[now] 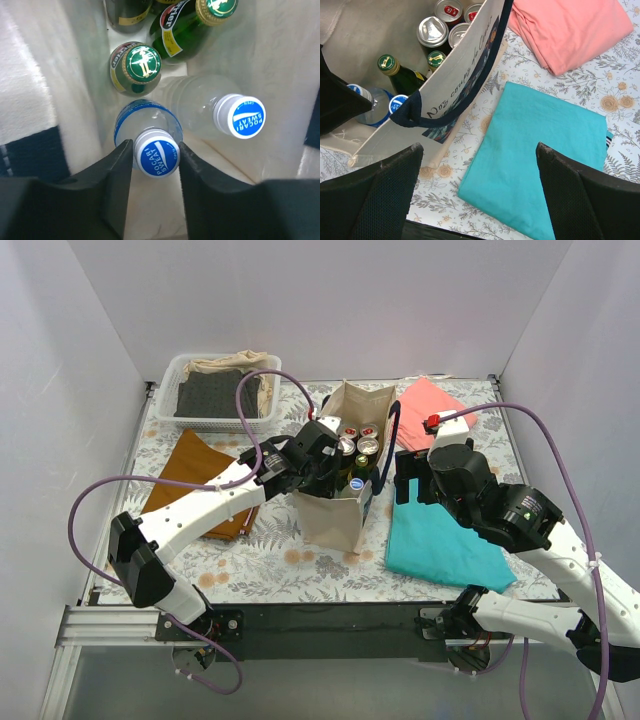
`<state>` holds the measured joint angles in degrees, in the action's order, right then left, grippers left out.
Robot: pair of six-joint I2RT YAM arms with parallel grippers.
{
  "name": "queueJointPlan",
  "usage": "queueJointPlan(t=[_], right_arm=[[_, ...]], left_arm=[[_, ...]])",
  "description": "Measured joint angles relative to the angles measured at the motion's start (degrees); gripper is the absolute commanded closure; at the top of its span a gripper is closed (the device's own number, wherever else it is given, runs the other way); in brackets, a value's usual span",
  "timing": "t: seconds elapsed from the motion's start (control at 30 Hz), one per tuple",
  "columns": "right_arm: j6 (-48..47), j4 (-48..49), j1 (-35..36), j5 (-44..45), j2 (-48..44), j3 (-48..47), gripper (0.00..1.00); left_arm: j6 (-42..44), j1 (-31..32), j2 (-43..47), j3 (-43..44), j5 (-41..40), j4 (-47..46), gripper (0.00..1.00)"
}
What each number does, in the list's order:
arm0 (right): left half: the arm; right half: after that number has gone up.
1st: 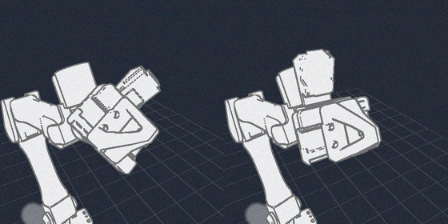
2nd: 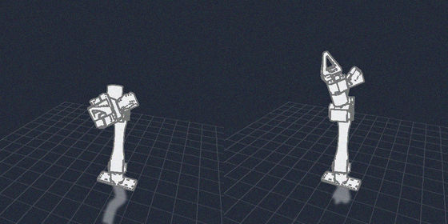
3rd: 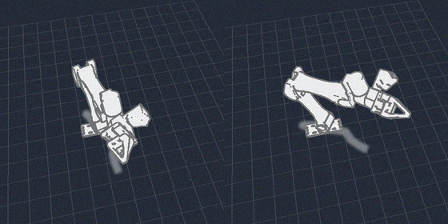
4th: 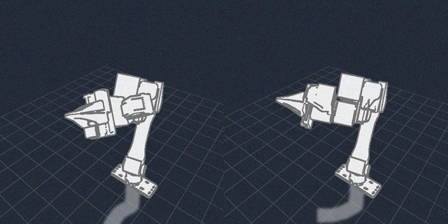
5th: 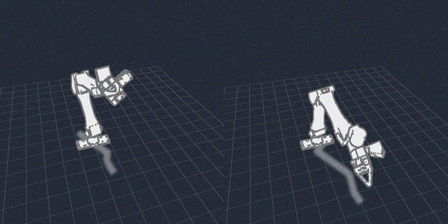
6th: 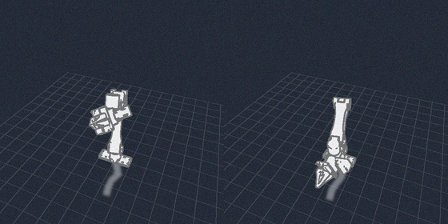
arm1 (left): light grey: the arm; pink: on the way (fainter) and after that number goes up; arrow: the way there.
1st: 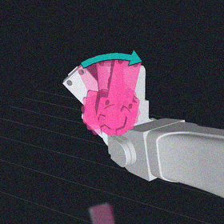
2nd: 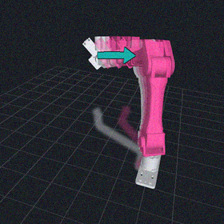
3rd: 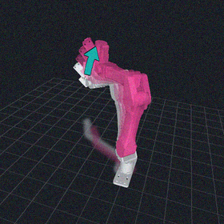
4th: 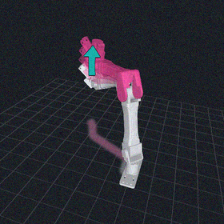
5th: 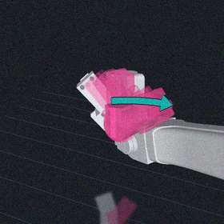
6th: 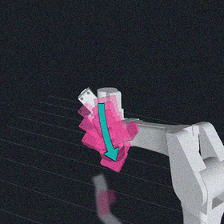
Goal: Take the beverage out of the canvas bag
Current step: Take out the drink from the canvas bag.
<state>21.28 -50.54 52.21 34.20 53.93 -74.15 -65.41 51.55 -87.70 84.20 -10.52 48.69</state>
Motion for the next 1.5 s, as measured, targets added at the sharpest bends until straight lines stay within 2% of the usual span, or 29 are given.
queueJointPlan(t=[0.03, 0.13, 0.17, 0.47, 0.87, 1.23, 1.33, 1.5], right_arm=[[0.00, 0.00, 0.00, 0.00, 0.00, 0.00, 0.02], [0.00, 0.00, 0.00, 0.00, -0.07, 0.02, 0.02], [0.00, 0.00, 0.00, 0.00, -0.11, 0.02, 0.02], [0.00, 0.00, 0.00, 0.04, -0.44, 0.02, 0.02], [0.31, 0.00, 0.00, 0.13, -0.48, 0.02, 0.02], [1.01, 0.00, 0.00, 0.15, -0.48, 0.04, 0.02], [1.03, 0.00, 0.00, 0.13, -0.48, 0.02, 0.02], [1.01, 0.00, 0.00, 0.15, -0.44, 0.02, 0.02]], left_arm=[[-0.04, 0.00, 0.02, -0.22, -0.17, 0.04, 0.83], [0.74, 0.00, 0.17, -0.26, -1.22, 0.20, 0.99], [1.01, -0.07, 0.28, -0.31, -1.51, 0.33, 1.00], [1.51, -0.04, 0.31, 0.07, -0.55, 0.72, 1.00], [3.72, -0.07, -1.92, 14.16, -1.38, 8.68, 1.00], [4.07, -0.04, -2.05, 16.87, -2.05, 11.23, 1.00], [4.33, -0.04, -3.56, 21.53, -2.45, 13.46, 1.00], [5.42, -0.07, -8.07, 35.32, -3.41, 18.05, 1.00]])
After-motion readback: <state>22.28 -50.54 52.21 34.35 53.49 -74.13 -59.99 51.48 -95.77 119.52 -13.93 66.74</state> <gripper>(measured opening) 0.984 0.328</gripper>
